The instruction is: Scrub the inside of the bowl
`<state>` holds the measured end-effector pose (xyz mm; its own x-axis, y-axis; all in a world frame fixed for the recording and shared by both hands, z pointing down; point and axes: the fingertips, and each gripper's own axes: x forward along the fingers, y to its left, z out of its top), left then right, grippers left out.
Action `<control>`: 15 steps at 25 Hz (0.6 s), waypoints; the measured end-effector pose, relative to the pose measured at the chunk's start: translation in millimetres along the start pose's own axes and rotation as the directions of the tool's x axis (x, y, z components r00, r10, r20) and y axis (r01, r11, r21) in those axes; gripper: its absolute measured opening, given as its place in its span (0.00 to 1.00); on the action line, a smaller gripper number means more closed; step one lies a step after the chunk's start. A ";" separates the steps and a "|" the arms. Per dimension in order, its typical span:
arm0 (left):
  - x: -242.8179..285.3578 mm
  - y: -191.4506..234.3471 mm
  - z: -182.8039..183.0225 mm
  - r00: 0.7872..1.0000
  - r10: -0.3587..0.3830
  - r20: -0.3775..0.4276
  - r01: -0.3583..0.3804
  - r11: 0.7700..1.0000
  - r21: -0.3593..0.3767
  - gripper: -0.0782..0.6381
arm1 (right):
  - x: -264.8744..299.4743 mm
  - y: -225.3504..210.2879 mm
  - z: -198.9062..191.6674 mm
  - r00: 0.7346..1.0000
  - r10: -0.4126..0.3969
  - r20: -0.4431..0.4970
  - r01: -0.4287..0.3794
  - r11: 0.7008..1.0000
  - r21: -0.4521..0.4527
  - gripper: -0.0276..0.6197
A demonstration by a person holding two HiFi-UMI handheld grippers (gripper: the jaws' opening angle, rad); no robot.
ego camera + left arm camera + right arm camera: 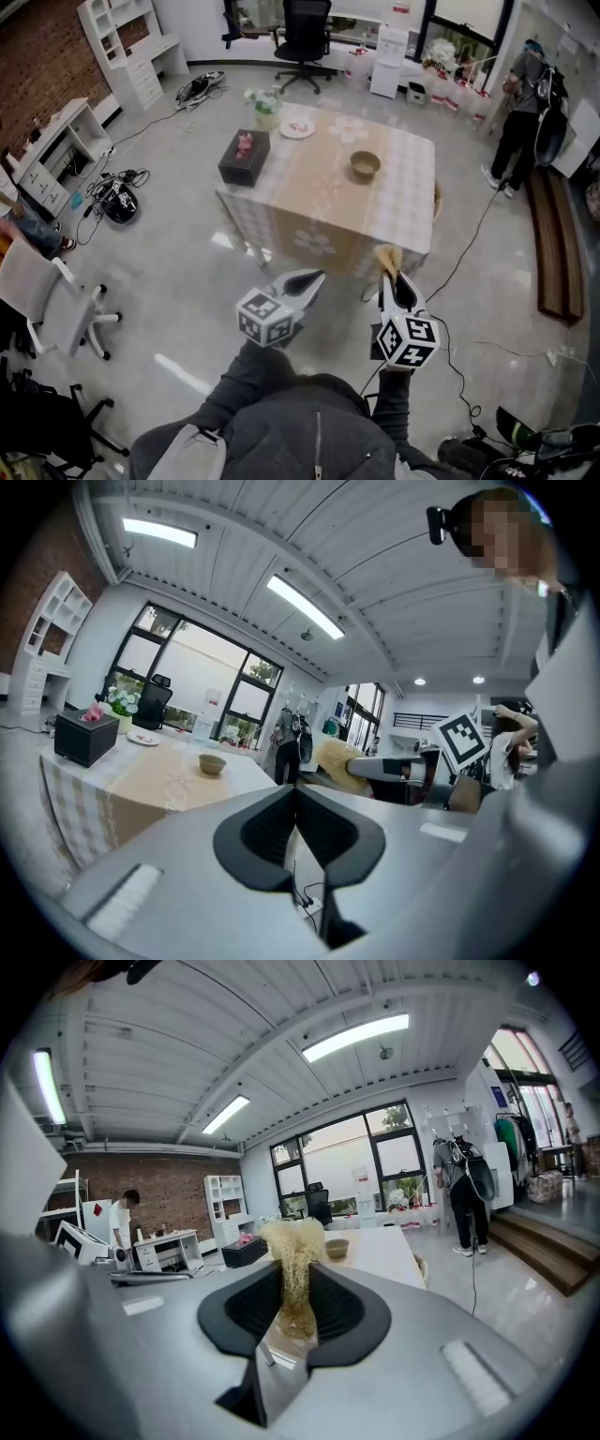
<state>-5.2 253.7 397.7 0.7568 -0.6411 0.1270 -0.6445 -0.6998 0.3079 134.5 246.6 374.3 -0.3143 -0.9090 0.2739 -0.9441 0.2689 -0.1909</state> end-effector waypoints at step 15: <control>31.3 7.7 -11.9 0.998 -0.063 0.014 0.064 0.995 -0.076 0.12 | 4.3 -29.5 -1.6 0.998 -0.068 -0.019 0.068 0.997 0.019 0.17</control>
<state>14.8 232.0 415.3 0.7944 -0.6001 0.0938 -0.5846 -0.7136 0.3860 160.8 235.3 382.6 -0.2513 -0.9189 0.3041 -0.9612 0.2000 -0.1901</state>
